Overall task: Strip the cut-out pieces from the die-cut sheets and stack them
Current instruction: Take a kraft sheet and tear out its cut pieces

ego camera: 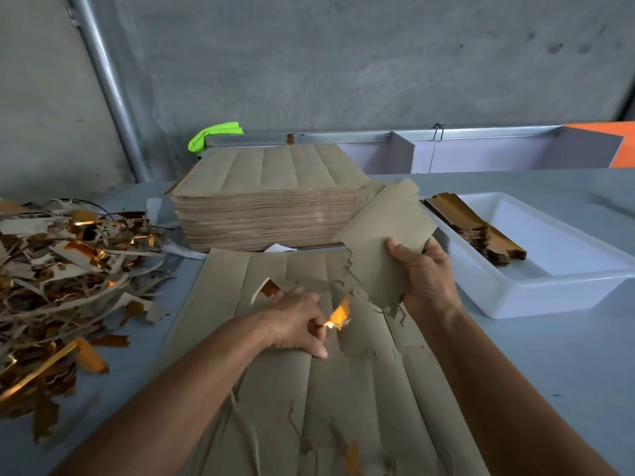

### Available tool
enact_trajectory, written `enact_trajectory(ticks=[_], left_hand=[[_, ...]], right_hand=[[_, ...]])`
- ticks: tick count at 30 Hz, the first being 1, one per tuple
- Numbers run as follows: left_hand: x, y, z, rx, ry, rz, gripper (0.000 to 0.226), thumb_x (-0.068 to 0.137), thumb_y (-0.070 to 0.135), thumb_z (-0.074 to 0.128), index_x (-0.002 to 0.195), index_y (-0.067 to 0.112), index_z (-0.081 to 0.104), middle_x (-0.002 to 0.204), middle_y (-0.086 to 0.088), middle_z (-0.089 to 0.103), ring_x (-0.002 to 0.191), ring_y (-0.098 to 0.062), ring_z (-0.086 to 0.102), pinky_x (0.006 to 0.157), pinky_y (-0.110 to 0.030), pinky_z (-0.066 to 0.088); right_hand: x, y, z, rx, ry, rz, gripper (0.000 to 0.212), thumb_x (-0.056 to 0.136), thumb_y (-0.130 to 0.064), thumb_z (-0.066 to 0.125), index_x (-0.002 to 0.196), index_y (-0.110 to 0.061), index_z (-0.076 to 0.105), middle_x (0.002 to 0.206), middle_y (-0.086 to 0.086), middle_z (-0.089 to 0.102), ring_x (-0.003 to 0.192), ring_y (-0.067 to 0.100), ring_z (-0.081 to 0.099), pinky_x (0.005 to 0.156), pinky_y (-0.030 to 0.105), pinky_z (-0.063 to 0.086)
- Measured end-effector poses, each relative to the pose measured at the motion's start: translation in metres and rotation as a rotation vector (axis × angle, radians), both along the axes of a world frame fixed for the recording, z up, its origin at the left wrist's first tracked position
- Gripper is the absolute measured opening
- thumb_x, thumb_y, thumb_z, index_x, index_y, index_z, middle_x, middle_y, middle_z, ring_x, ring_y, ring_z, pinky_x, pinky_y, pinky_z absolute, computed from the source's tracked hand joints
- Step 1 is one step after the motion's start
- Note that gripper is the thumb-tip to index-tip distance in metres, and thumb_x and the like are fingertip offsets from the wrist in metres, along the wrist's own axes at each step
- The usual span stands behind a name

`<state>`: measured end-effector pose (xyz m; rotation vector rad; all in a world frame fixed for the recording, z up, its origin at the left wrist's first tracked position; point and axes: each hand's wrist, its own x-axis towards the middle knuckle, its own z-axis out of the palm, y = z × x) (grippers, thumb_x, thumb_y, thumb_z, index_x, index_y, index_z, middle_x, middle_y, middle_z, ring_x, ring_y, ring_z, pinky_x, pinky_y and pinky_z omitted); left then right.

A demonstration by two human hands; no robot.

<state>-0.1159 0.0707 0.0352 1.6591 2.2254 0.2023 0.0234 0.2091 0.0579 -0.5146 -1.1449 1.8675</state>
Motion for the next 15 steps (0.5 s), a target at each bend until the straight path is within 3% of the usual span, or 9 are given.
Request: enact_trajectory(ticks=[5, 8, 11, 13, 15], left_hand=[[-0.016, -0.01, -0.004, 0.119, 0.017, 0.069, 0.014, 0.084, 0.026, 0.069, 0.077, 0.016, 0.062, 0.096, 0.004, 0.051, 0.097, -0.01, 0.046, 0.085, -0.033, 0.043], [-0.027, -0.018, -0.005, 0.341, -0.054, 0.167, 0.024, 0.087, 0.017, 0.065, 0.068, 0.019, 0.051, 0.081, 0.005, 0.05, 0.078, -0.011, 0.05, 0.069, -0.027, 0.04], [-0.033, -0.025, -0.001, 0.531, -0.148, 0.234, 0.029, 0.091, 0.016, 0.06, 0.067, 0.017, 0.044, 0.069, 0.002, 0.055, 0.061, -0.006, 0.047, 0.059, -0.025, 0.037], [-0.034, -0.028, 0.0, 0.539, -0.15, 0.25, 0.027, 0.093, 0.017, 0.057, 0.069, 0.018, 0.045, 0.071, 0.01, 0.062, 0.063, -0.001, 0.055, 0.062, -0.022, 0.046], [-0.033, -0.03, 0.001, 0.438, -0.102, 0.241, 0.013, 0.094, 0.014, 0.053, 0.083, 0.017, 0.049, 0.081, 0.008, 0.066, 0.074, -0.006, 0.061, 0.072, -0.034, 0.052]], right_hand=[[0.012, 0.012, 0.008, -0.03, 0.029, -0.086, 0.024, 0.081, -0.001, 0.066, 0.091, -0.022, 0.067, 0.082, -0.008, 0.073, 0.082, 0.016, 0.065, 0.068, 0.036, 0.056], [0.025, 0.02, 0.006, -0.023, -0.02, -0.136, 0.024, 0.081, -0.002, 0.066, 0.089, -0.025, 0.065, 0.076, -0.011, 0.072, 0.082, 0.017, 0.065, 0.069, 0.043, 0.057], [0.036, 0.021, -0.001, 0.014, -0.151, -0.142, 0.027, 0.083, -0.003, 0.066, 0.104, -0.021, 0.063, 0.093, 0.0, 0.069, 0.088, 0.024, 0.064, 0.063, 0.046, 0.057], [0.037, 0.02, -0.006, 0.023, -0.244, -0.136, 0.032, 0.083, -0.003, 0.066, 0.11, -0.017, 0.06, 0.099, 0.004, 0.065, 0.09, 0.027, 0.062, 0.057, 0.041, 0.056], [0.036, 0.018, -0.009, 0.027, -0.285, -0.112, 0.028, 0.082, -0.003, 0.067, 0.102, -0.021, 0.058, 0.1, 0.003, 0.063, 0.087, 0.025, 0.061, 0.048, 0.034, 0.053]])
